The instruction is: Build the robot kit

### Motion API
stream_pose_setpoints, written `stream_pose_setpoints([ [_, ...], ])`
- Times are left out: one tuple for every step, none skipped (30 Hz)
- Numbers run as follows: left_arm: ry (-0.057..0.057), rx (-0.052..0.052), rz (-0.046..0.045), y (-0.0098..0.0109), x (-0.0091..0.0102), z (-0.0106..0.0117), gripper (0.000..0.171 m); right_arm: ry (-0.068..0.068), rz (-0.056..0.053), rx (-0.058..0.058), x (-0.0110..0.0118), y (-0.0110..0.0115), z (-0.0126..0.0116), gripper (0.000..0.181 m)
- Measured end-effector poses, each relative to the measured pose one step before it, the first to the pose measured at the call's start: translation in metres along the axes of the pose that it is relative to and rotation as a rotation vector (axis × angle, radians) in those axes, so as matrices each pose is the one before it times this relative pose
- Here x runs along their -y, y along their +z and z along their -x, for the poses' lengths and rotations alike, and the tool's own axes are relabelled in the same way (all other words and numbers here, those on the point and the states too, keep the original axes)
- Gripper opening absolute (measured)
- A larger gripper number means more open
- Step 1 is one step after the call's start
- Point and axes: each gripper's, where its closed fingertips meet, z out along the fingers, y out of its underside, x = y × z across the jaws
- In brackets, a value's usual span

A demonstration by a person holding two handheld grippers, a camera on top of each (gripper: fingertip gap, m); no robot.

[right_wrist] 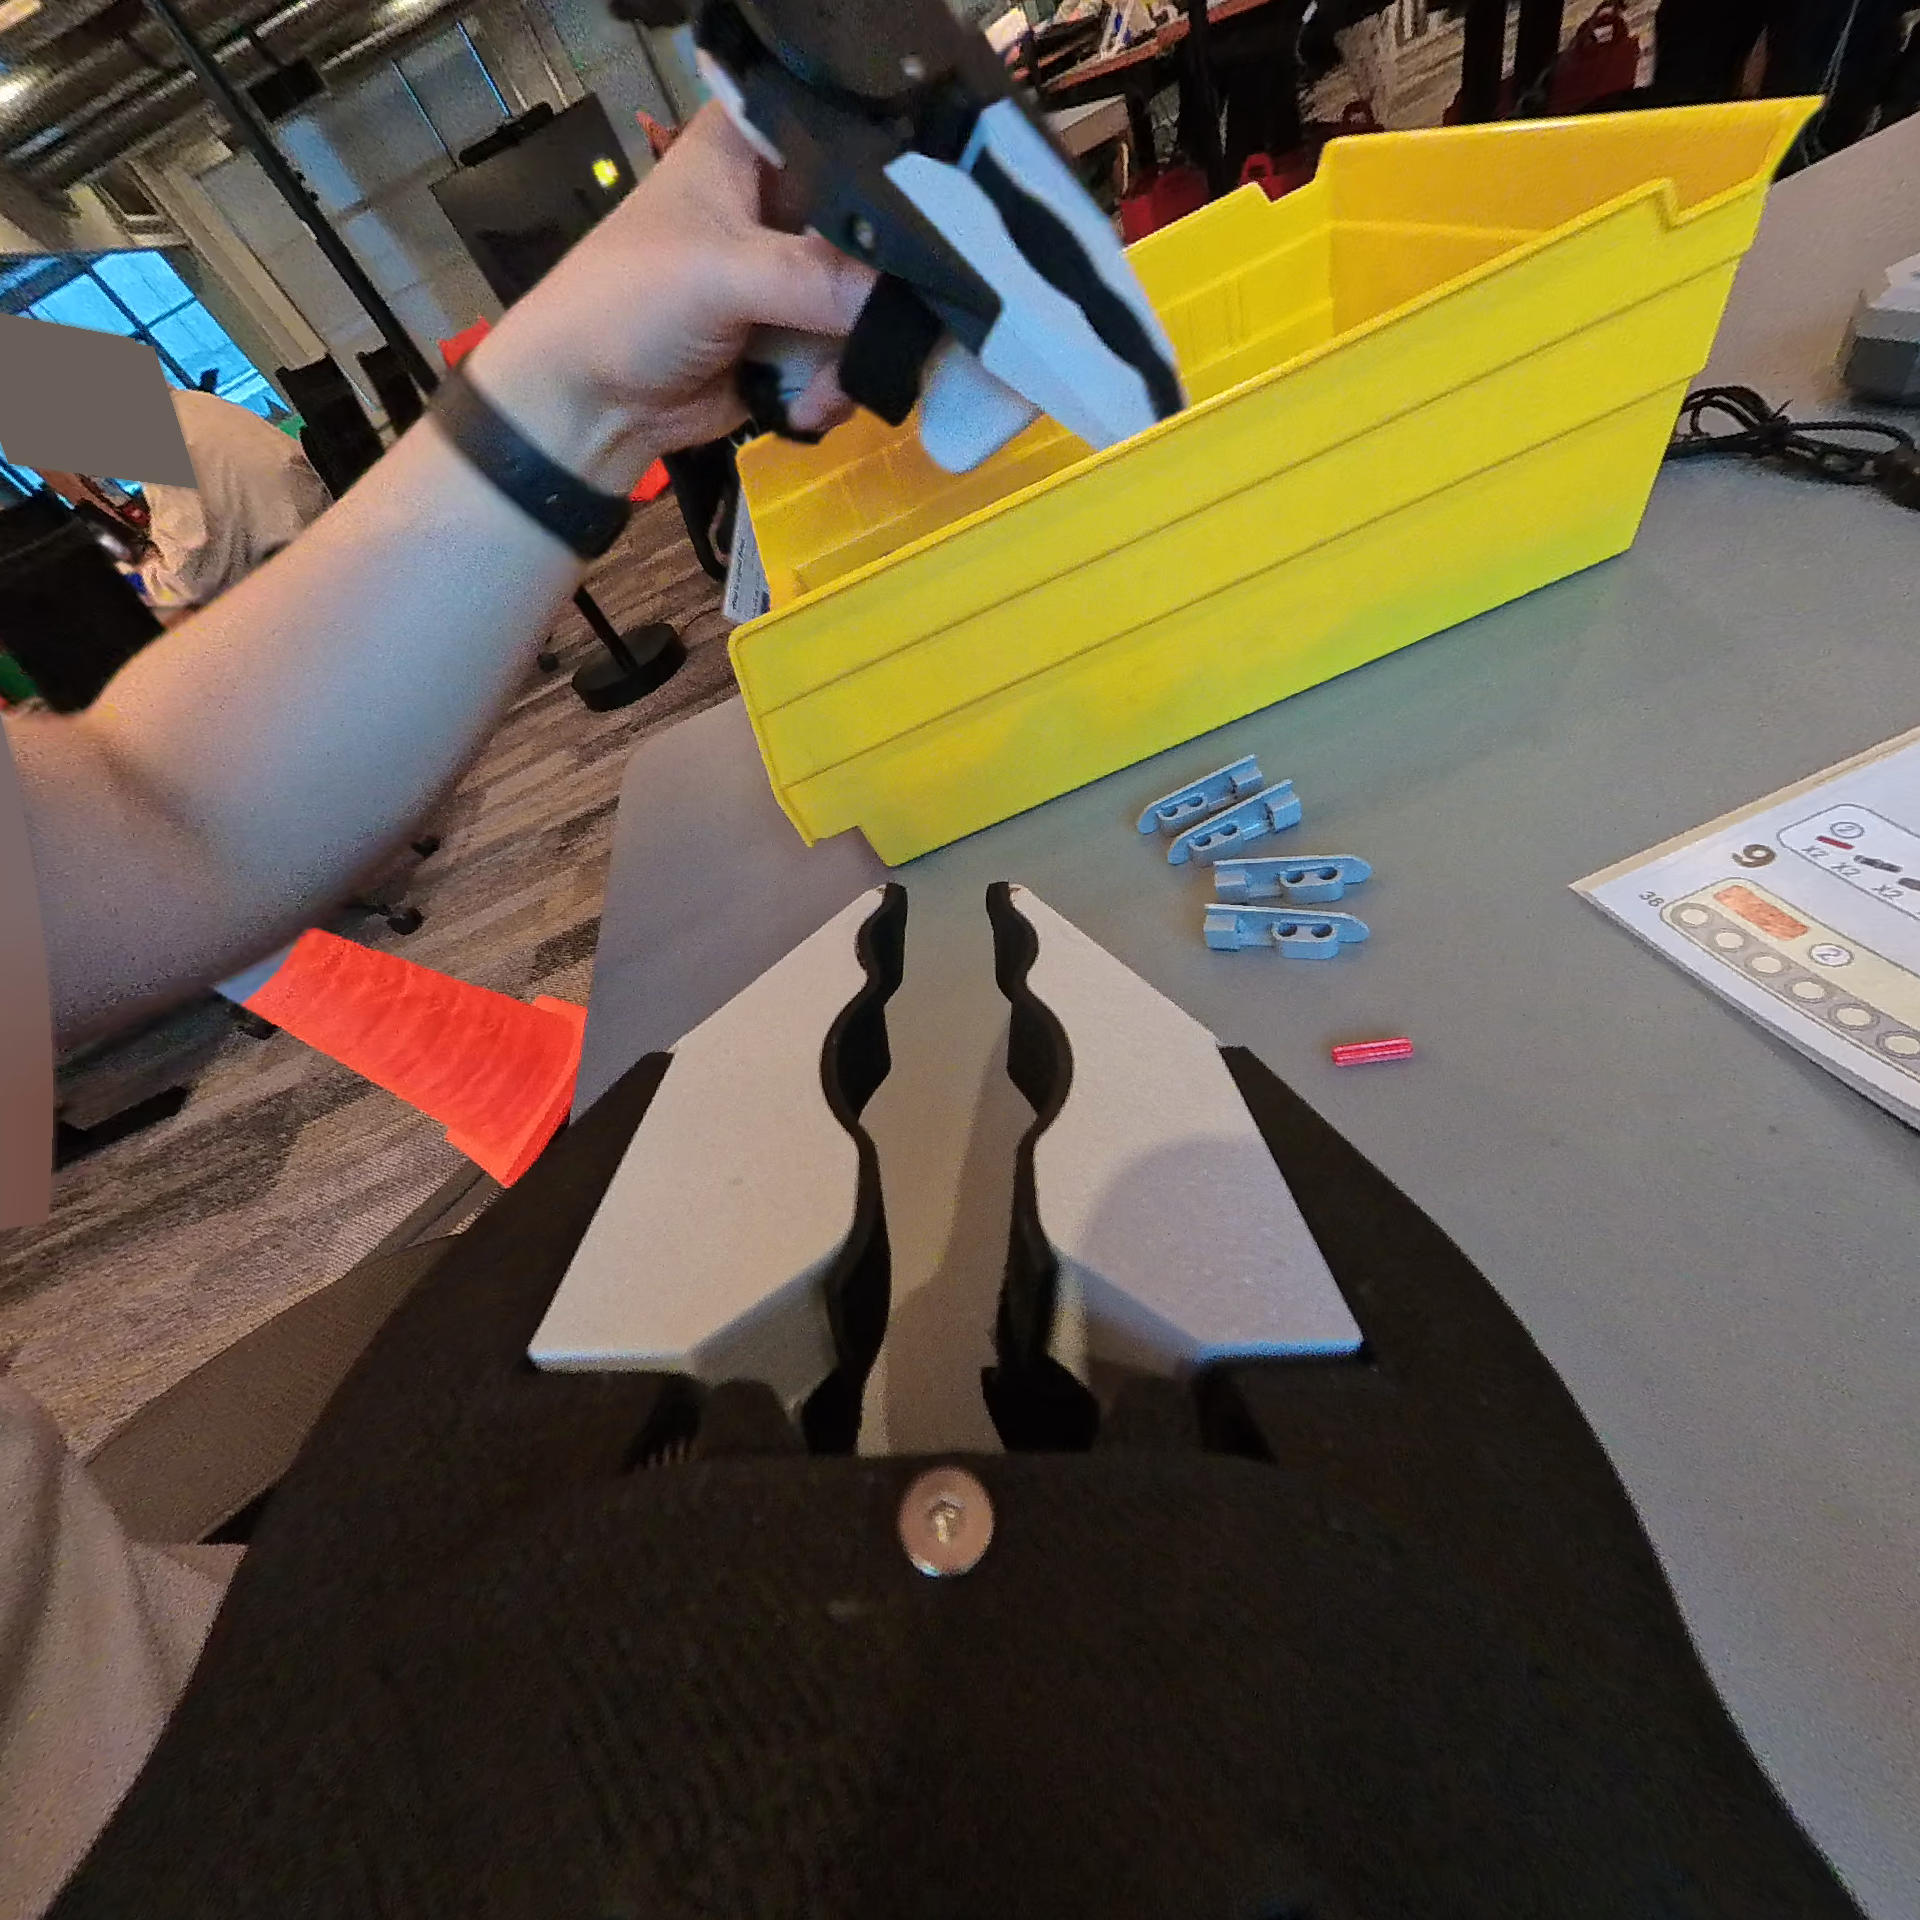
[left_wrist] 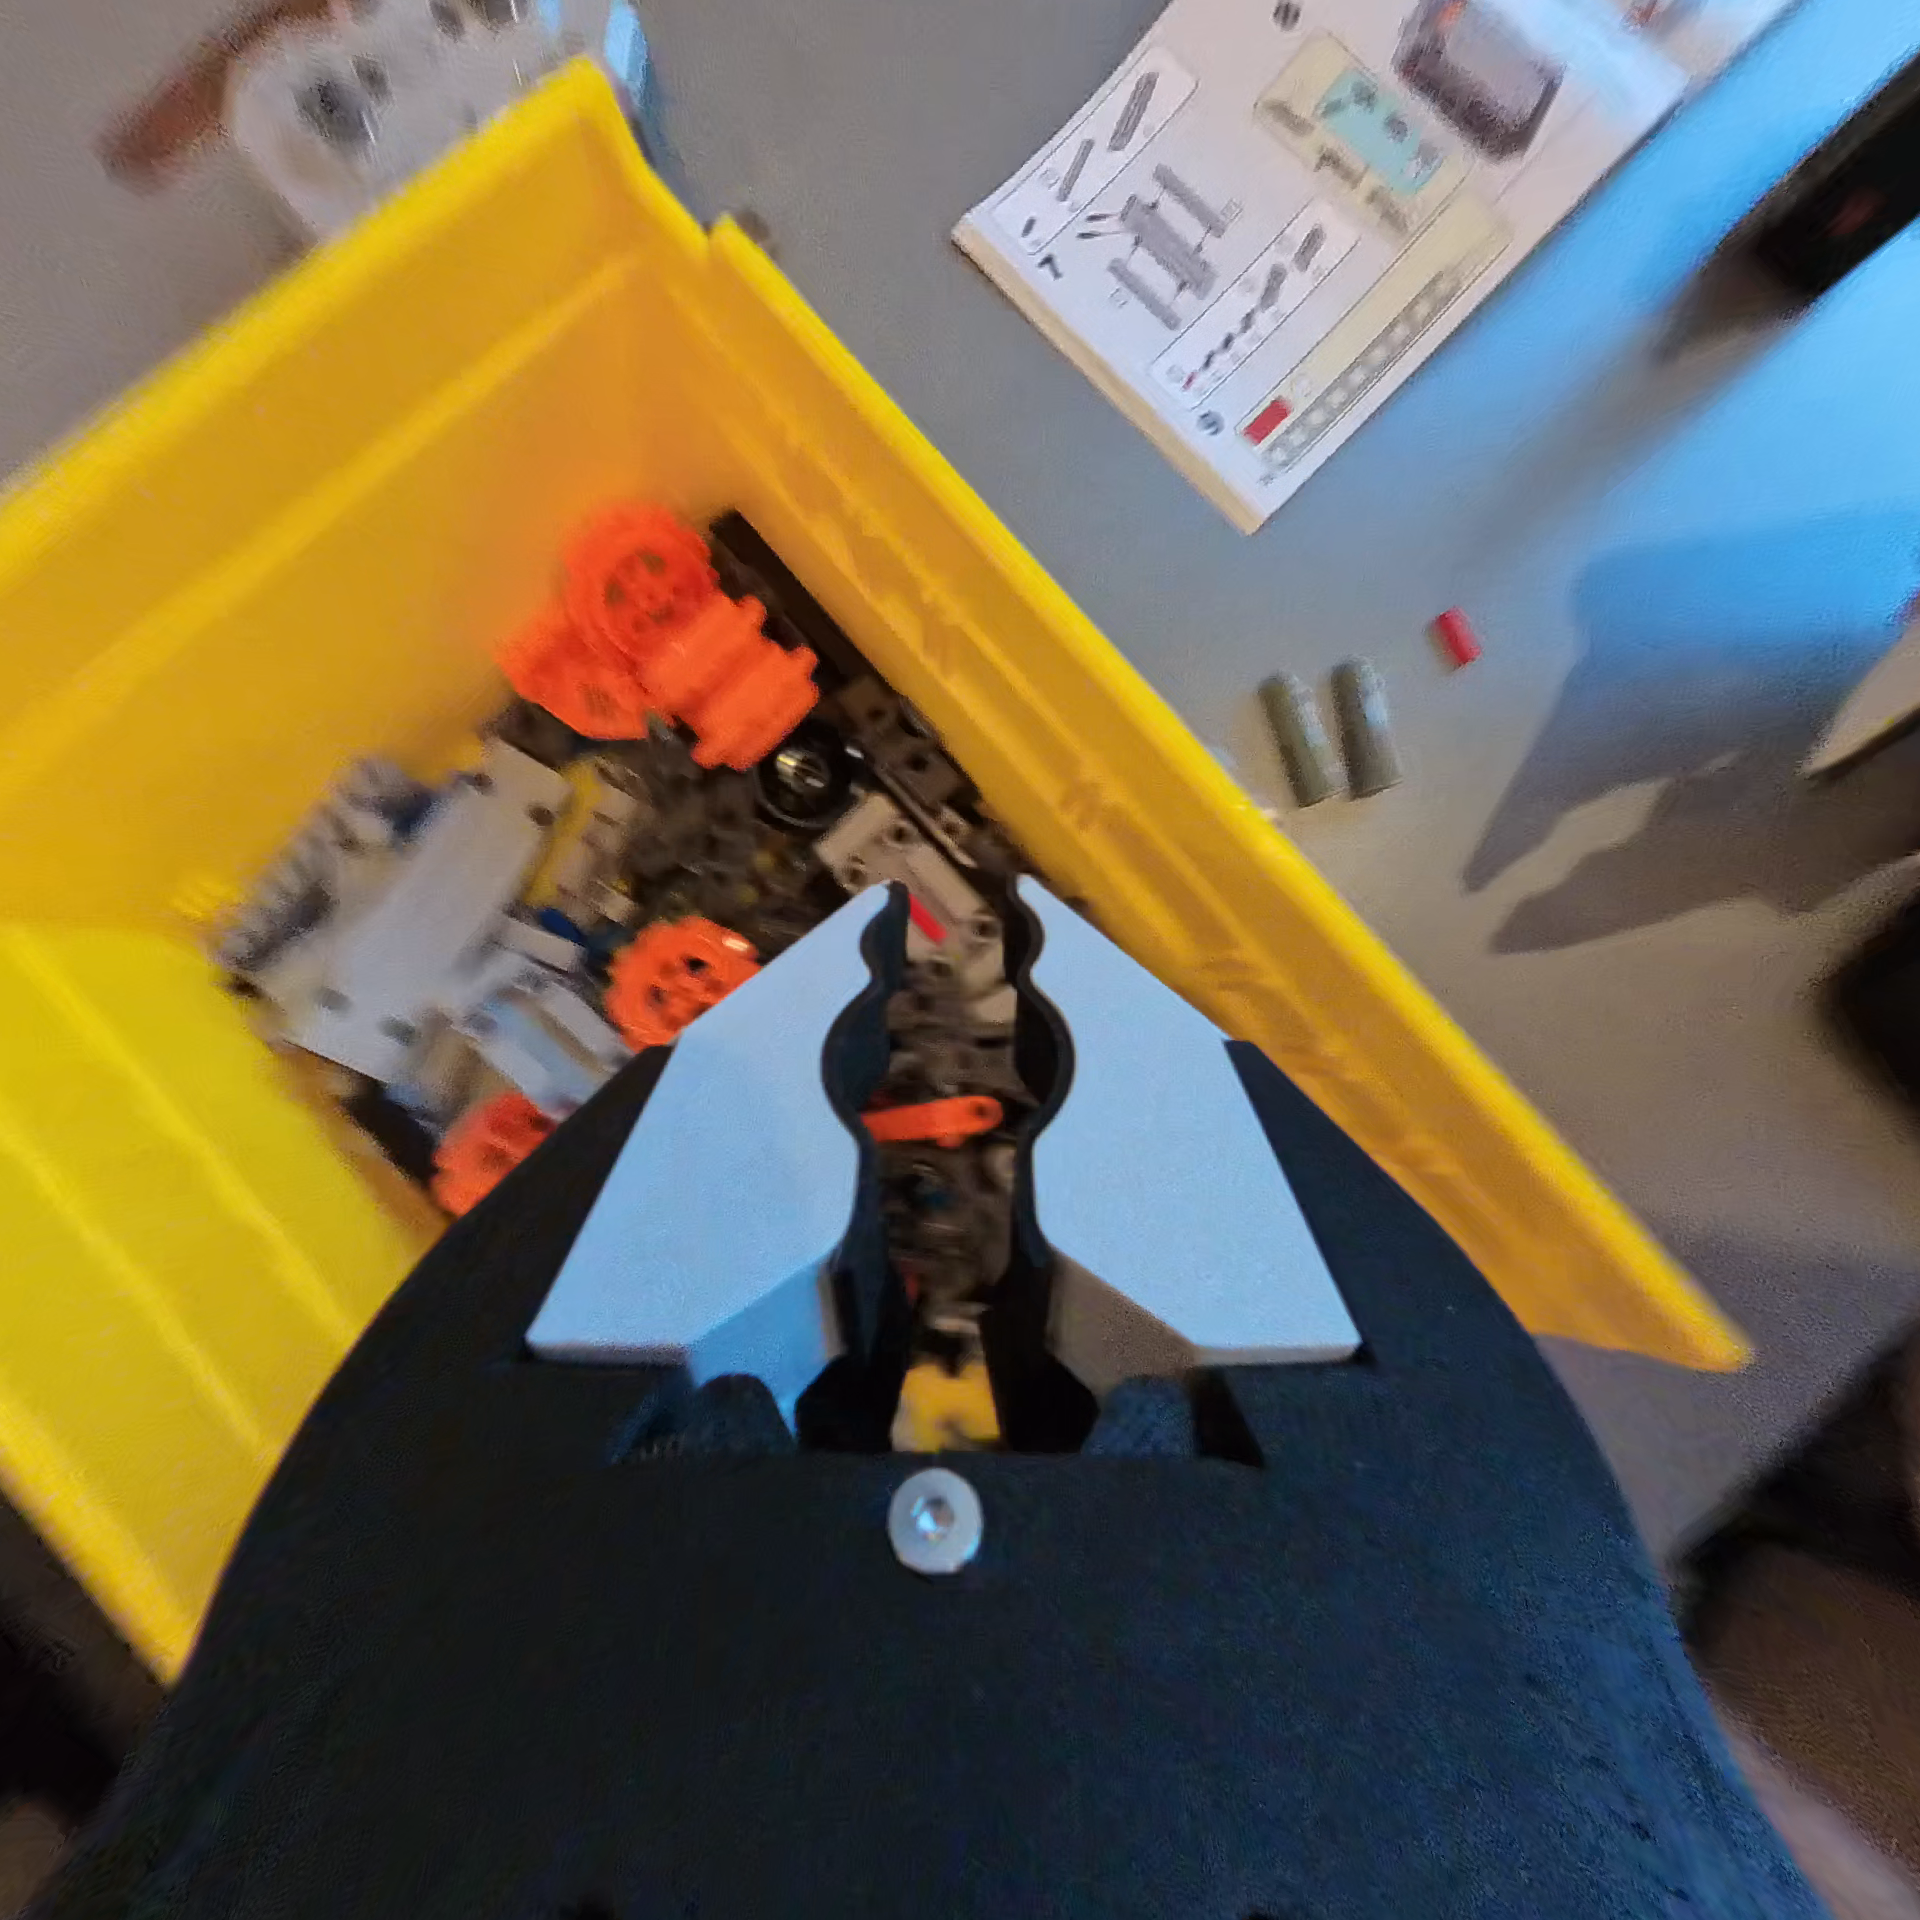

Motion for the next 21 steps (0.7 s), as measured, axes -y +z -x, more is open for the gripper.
stream_pose_setpoints([
  [0.0836, 0.0296, 0.01636, 0.00216, 0.00211, 0.00829, 0.018, -0.0059, -0.0035, 0.005, 0.00029, -0.00091, 0.00062, 0.016],
  [0.0631, -0.0085, 0.03281, 0.00174, -0.00052, 0.00258, 0.02, -0.0072, -0.0024, 0.0016, 0.00015, -0.00127, 0.00015, 0.016],
  [0.0453, -0.0081, 0.03689, 0.00163, -0.00103, 0.00285, 0.031, -0.0048, -0.004, -0.0012, 0.0001, -0.00127, -0.00028, 0.016],
  [0.0342, -0.0073, 0.04748, 0.00198, -0.00371, 0.00332, 0.029, 0.0015, -0.0067, 0.0015, 0.00037, -0.00116, -0.00009, 0.016],
  [0.0348, -0.0115, 0.04901, 0.00212, -0.00483, 0.00263, 0.028, 0.0038, -0.0108, 0.0046, 0.00095, -0.00111, 0.00011, 0.016],
  [0.0357, -0.0072, 0.03074, 0.00199, -0.00321, 0.0024, 0.033, 0.0035, -0.0127, 0.0057, 0.00119, -0.001, 0.00008, 0.015],
  [0.0338, -0.0146, 0.01142, 0.00204, -0.00166, -0.00007, 0.032, 0.0077, -0.0092, 0.0055, 0.00063, -0.00076, -0.00029, 0.016],
  [0.0301, -0.0138, 0.00268, 0.00199, -0.00128, -0.00113, 0.037, 0.0103, -0.0075, 0.0072, 0.00063, -0.00085, -0.00011, 0.016],
  [0.0271, 0.0024, 0.00697, 0.00211, -0.00115, 0.00052, 0.035, 0.0119, -0.0077, 0.0051, 0.00074, -0.00107, -0.00051, 0.016],
  [0.0321, 0.0024, 0.00454, 0.00163, 0.0001, -0.00049, 0.035, 0.0113, -0.0064, 0.0047, 0.00098, -0.00134, -0.00027, 0.015],
  [0.0392, 0.0105, -0.0159, 0.00105, 0.00323, -0.00069, 0.038, 0.0058, -0.0061, 0.0055, 0.00123, -0.00146, 0.00008, 0.015],
  [0.0485, 0.0031, -0.01864, 0.00085, 0.00313, -0.00285, 0.027, -0.0011, -0.0038, 0.0005, 0.00082, -0.00157, -0.00059, 0.015],
  [0.0543, 0.0113, -0.0152, 0.00158, 0.00244, -0.00218, 0.021, -0.0019, -0.002, -0.0041, 0.00051, -0.00146, -0.00131, 0.016],
  [0.0532, 0.0009, -0.00721, 0.00271, 0.00086, -0.0034, 0.021, 0.0034, -0.0037, 0.0005, 0.00087, -0.00108, -0.00073, 0.016],
  [0.042, -0.014, 0.01322, 0.00379, -0.0024, -0.00443, 0.019, 0.0102, -0.0078, 0.0059, 0.00176, -0.00096, 0.00003, 0.016],
  [0.0245, -0.0126, 0.02038, 0.0042, -0.00395, -0.00233, 0.02, 0.0122, -0.0093, 0.0072, 0.00192, -0.00074, 0.00054, 0.016],
  [0.0076, -0.0226, 0.01504, 0.0039, -0.00341, -0.00214, 0.024, 0.0088, -0.0089, 0.0063, 0.00172, -0.00048, 0.00068, 0.016],
  [-0.007, -0.0268, 0.00837, 0.00275, -0.00209, -0.00177, 0.024, 0.0054, -0.0053, 0.004, 0.00102, -0.00024, 0.00044, 0.016],
  [-0.0127, -0.0295, -0.00352, 0.00168, 0.00009, -0.00169, 0.026, 0.0008, -0.0007, 0.0017, 0.00015, 0.00001, 0.00017, 0.016],
  [-0.0101, -0.0304, -0.01308, 0.00094, 0.00168, -0.00213, 0.028, -0.0041, 0.0025, -0.0006, -0.00061, 0.00026, 0.00002, 0.016],
  [-0.0004, -0.0186, -0.01105, 0.00055, 0.00164, -0.00116, 0.027, -0.0045, 0.0051, -0.0021, -0.00104, 0.0004, -0.00019, 0.016],
])
